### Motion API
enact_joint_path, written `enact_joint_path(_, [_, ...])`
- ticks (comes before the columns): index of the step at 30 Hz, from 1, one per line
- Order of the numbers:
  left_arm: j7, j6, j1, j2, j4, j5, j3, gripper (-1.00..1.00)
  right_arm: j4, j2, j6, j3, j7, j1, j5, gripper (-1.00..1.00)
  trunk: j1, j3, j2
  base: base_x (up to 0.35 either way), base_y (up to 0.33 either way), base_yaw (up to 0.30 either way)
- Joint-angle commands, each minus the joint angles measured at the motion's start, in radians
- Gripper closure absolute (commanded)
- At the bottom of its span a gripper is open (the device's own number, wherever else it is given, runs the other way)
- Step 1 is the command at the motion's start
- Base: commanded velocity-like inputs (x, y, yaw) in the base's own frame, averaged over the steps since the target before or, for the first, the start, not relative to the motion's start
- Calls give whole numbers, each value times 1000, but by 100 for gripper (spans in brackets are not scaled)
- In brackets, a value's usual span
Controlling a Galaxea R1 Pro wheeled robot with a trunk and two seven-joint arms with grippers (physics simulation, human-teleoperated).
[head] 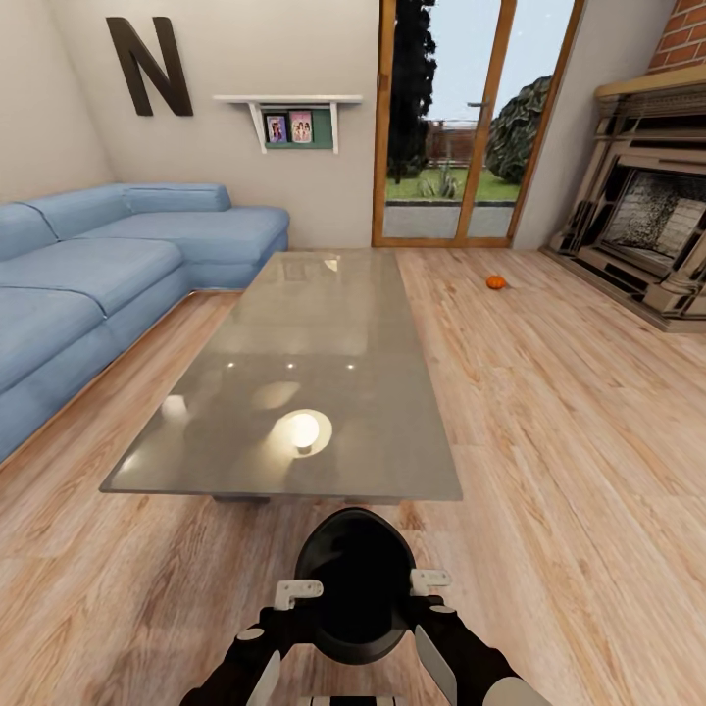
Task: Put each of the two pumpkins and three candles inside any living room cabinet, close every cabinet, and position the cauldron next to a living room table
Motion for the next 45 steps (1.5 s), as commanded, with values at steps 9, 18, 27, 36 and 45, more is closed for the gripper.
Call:
enact_joint_path(9, [5, 5, 0, 0, -1, 25, -7, 100, -4, 0, -9, -1, -9, -1, 13, 100, 0, -1, 0, 0, 0, 0])
enact_joint_path(18, [5, 6, 0, 0, -1, 25, -7, 100, -4, 0, -7, -2, -9, -1, 13, 100, 1, -16, -1, 0, 0, 0])
enact_joint_path(27, [4, 6, 0, 0, -1, 25, -7, 100, -4, 0, -8, -3, -9, -1, 13, 100, 2, -24, -2, 0, 0, 0])
enact_joint_path(36, [4, 6, 0, 0, -1, 25, -7, 100, -4, 0, -6, -3, -9, -1, 13, 100, 3, -32, -2, 0, 0, 0])
enact_joint_path(45, [4, 6, 0, 0, -1, 25, -7, 100, -4, 0, -6, -3, -8, -1, 13, -100, 3, -32, -2, 0, 0, 0])
